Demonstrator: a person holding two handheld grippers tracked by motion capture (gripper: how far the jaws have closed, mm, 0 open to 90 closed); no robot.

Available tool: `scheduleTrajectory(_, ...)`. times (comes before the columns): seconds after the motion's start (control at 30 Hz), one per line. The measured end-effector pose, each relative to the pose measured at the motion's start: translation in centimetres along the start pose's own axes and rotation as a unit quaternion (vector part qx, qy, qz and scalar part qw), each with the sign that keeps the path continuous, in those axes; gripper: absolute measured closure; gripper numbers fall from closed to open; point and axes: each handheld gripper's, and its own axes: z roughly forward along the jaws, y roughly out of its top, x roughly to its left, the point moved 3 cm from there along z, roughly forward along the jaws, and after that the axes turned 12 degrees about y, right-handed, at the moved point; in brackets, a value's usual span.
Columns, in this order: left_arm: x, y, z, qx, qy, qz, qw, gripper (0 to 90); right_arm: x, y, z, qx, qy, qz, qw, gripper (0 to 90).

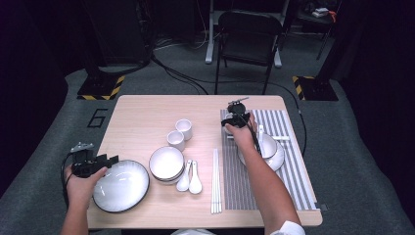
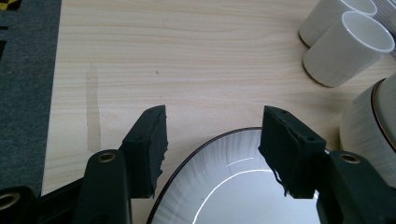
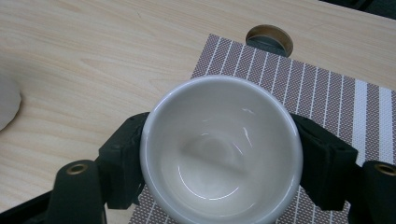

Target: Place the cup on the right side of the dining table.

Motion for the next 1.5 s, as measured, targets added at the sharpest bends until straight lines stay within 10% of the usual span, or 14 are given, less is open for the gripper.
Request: scheduleTrajectory(1.5, -0.01, -0.02, 0.01, 0.001, 0.0, 0.0, 1.0, 41.5, -0.23, -0.31, 0.45, 0.018, -0.003, 0.004, 0.9998, 26.6)
